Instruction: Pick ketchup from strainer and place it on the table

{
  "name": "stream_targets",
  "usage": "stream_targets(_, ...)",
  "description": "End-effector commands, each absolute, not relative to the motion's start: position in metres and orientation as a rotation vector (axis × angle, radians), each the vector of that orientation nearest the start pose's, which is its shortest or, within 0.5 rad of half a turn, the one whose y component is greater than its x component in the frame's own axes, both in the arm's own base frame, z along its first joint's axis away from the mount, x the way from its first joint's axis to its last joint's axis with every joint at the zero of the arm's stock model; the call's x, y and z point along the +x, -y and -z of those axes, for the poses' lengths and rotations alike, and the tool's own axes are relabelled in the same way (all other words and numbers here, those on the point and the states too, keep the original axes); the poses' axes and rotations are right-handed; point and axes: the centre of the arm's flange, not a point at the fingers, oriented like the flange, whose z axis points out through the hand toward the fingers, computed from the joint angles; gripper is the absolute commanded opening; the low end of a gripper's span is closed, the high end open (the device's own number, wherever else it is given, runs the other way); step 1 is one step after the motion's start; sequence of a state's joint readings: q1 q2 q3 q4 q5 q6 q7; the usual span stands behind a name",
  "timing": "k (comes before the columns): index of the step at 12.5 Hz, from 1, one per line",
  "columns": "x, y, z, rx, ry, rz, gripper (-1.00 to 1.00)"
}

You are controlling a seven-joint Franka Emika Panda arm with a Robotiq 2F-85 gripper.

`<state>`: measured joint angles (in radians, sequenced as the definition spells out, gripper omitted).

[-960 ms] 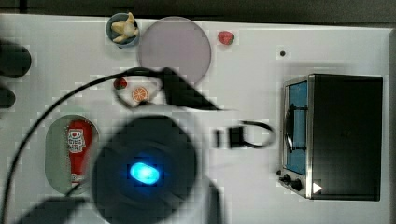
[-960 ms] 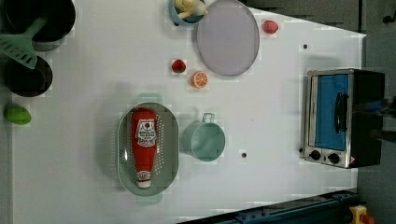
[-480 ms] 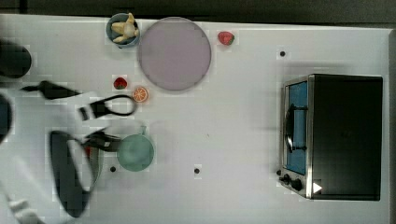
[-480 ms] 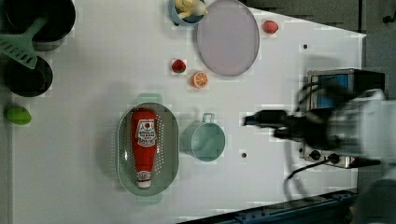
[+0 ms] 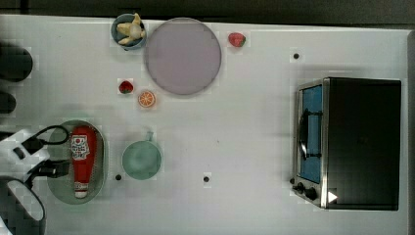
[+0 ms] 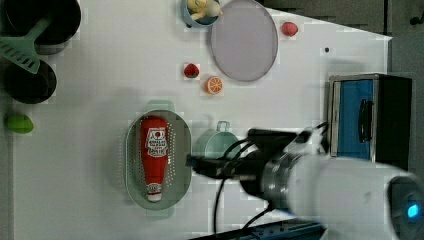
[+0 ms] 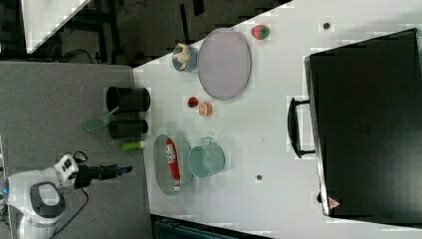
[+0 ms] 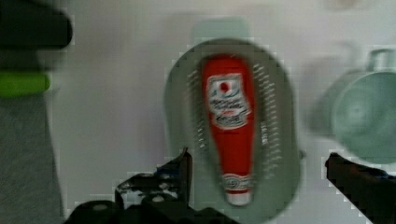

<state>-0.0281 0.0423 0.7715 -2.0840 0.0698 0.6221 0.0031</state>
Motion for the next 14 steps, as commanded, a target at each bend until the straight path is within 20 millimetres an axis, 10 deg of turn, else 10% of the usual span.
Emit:
stream_targets(1, 0.419, -0.369, -0.356, -2.987, -0.191, -0.013, 1.0)
stream_targets(8, 0.414, -0.377, -0.245, -2.98, -0.215, -0.038, 1.0)
stream_targets(14, 0.418, -0.389, -0.19, -2.993, -0.157, -0.029, 1.0)
